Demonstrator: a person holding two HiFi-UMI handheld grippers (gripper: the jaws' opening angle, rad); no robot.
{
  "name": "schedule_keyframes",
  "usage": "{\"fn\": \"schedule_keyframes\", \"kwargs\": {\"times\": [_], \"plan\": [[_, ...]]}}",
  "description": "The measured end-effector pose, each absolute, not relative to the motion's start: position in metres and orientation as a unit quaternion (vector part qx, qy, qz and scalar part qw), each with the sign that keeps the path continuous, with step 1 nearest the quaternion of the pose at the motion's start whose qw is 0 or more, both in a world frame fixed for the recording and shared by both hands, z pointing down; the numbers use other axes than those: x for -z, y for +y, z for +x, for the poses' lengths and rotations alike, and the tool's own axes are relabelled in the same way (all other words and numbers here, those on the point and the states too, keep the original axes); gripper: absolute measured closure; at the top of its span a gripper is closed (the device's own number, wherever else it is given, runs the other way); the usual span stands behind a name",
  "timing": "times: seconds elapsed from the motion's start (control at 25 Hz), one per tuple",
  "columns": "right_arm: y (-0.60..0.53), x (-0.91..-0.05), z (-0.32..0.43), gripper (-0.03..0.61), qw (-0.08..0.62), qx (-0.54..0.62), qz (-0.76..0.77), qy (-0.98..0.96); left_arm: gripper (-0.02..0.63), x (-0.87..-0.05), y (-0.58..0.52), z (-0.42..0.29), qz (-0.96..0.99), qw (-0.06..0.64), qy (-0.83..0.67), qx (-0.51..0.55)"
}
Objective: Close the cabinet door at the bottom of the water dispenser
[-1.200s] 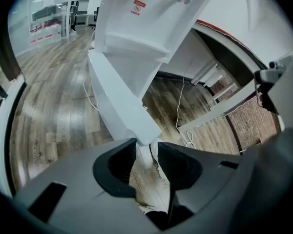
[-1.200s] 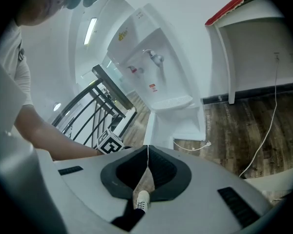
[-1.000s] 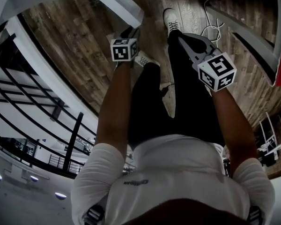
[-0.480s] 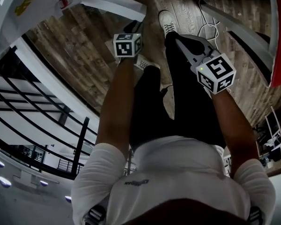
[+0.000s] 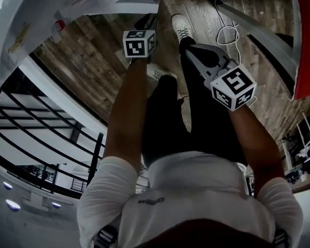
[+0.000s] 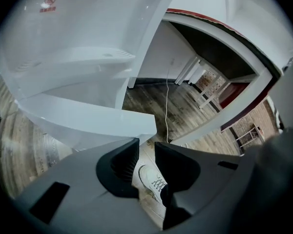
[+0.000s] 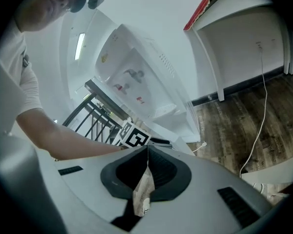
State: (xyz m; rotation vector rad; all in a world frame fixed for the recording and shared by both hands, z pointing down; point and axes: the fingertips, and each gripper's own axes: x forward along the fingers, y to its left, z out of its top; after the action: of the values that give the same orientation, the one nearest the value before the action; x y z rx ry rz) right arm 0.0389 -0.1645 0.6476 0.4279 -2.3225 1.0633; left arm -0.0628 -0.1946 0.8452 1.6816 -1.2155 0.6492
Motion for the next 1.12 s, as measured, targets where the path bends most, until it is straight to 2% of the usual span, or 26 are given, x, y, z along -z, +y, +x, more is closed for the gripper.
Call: {"fn": "schedule_keyframes", "kwargs": {"times": [1.12], "plan": [[-0.201,-0.639,0.054,0.557,0.244,-0.413,0.178,-0.859,0.543,-0.843,-0.278,-0.079,0.674,0.423,-0.543,-0.269]]}}
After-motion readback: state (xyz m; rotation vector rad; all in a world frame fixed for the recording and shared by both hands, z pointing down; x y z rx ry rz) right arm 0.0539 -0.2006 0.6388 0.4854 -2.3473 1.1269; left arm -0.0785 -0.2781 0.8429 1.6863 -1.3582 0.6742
